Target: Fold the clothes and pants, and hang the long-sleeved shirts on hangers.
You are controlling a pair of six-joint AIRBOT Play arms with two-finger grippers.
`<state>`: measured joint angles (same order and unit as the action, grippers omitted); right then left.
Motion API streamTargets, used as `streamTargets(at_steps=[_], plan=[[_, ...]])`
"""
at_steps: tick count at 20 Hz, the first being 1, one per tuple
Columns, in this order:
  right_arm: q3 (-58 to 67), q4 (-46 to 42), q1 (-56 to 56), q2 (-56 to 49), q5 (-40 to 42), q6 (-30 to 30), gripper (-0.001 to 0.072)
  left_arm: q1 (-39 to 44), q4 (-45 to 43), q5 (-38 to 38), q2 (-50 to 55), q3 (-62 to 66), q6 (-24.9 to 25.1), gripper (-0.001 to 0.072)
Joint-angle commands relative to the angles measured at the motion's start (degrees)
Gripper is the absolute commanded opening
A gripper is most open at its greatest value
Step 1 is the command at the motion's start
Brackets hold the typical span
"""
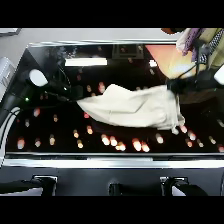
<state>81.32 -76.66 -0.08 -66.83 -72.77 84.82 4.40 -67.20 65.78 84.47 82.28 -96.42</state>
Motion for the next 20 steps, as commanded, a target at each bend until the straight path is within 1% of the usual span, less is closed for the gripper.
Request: streamTargets(at_steps=[1, 4, 7, 10, 12, 13, 14, 15, 16, 17, 18, 20], plan=[[-13.62, 3.96, 0.04, 7.06, -0.74, -4.39, 0.0022, 1.07, -1.68, -1.99, -1.33, -8.61, 0.59, 0.0009], [-24.74, 4.68, 0.04, 18.45, -0.68, -3.78, 0.0022, 0.92, -1.84, -4.15, -6.1, -14.82, 1.49, 0.0009], [-34.38, 4.96, 0.04, 31.28, -1.92, 0.24, 0.0023, 0.96, -1.81, -6.8, -12.31, -21.29, 3.06, 0.0009], [-41.33, 5.16, 0.04, 40.72, -6.34, 2.14, 0.0024, 0.98, -1.86, -7.69, -17.11, -26.67, 5.2, 0.001], [-44.85, 5.64, 0.04, 44.04, -9.81, 2.25, 0.0025, 1.03, -1.57, -7.78, -18.88, -30.32, 5.11, 0.002], [-46.27, 5.79, 0.04, 44.87, -11.5, 2.54, 0.0025, 1.05, -1.16, -7.76, -19.34, -32.09, 5.09, 0.0088], [-47.41, 5.79, 0.04, 45.18, -13.11, 3.19, 0.0025, 1.05, -0.74, -7.82, -19.61, -33.46, 4.92, 0.0215], [-48.39, 5.77, 0.04, 45.22, -14.25, 3.56, 0.0025, 1.03, 0.02, -7.96, -19.61, -34.62, 4.92, 0.0399], [-49.07, 5.75, 0.04, 45.22, -14.23, 3.91, 0.0078, 1.03, 0.66, -8.22, -19.61, -35.28, 4.94, 0.0567], [-49.27, 5.64, 0.04, 45.22, -13.75, 4.7, 0.016, 1.03, 1.18, -8.44, -19.63, -35.47, 4.94, 0.0678], [-49.27, 5.53, 0.04, 45.22, -13.55, 6.16, 0.0263, 1.03, 1.2, -8.9, -19.76, -35.36, 4.92, 0.0682], [-49.11, 5.05, 0.04, 45.27, -13.77, 10.23, 0.0319, 0.48, 1.27, -10.73, -20.87, -34.8, 4.83, 0.0682]])
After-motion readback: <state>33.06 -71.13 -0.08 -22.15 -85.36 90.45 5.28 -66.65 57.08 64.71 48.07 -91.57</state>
